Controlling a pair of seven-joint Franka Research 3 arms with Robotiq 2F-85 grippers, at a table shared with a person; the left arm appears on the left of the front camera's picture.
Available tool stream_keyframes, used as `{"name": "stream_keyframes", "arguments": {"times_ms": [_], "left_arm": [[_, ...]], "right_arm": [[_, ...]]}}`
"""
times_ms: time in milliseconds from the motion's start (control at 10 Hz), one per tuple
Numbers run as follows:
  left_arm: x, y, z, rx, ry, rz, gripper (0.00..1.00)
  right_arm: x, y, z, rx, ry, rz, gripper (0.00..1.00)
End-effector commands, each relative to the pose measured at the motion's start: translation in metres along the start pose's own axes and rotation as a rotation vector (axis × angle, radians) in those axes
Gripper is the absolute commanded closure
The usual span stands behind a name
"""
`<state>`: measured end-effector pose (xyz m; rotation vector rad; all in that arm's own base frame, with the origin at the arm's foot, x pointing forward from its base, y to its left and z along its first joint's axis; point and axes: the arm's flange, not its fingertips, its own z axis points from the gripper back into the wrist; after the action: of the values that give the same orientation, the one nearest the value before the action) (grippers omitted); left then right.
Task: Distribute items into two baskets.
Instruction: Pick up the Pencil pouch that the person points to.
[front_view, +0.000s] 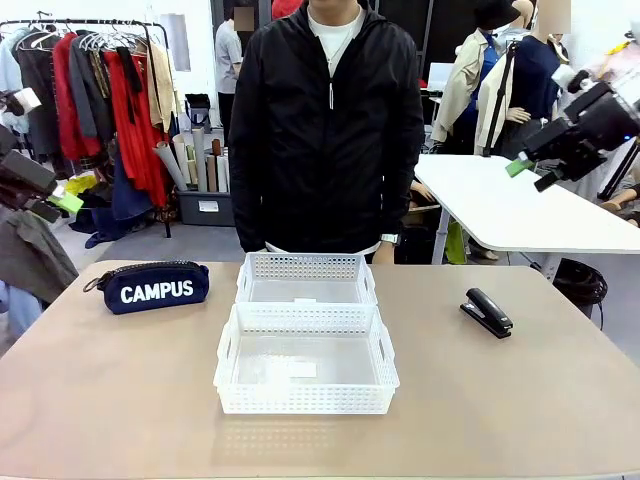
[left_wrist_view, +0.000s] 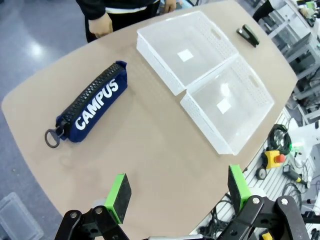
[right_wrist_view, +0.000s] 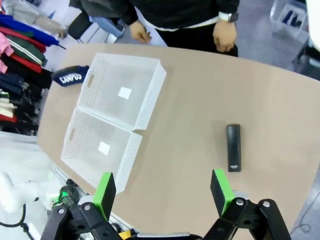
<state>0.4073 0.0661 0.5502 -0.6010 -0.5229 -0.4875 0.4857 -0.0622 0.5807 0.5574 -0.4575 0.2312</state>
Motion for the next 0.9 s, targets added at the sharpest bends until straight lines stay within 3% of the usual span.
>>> {"name": "stream_keyframes", "arguments": {"times_ms": [0,300,800], "left_arm": [[-0.004,0.004,0.017,-0.048,-0.063,0.006,0.0],[-0.018,0.007,0.044,-0.059,-0.131,0.049,0.0],[-0.037,0.013,0.066,-0.021,-0.137,0.152,0.0]], "right_arm": [[0.002,-0.021,0.012,0.071,-0.043,-0.014,0.0],[-0.011,-0.05,0.039,0.109,-0.066,-0.062,0.0],[-0.031,-0.08,0.043,0.152,-0.054,-0.098,0.0]]}}
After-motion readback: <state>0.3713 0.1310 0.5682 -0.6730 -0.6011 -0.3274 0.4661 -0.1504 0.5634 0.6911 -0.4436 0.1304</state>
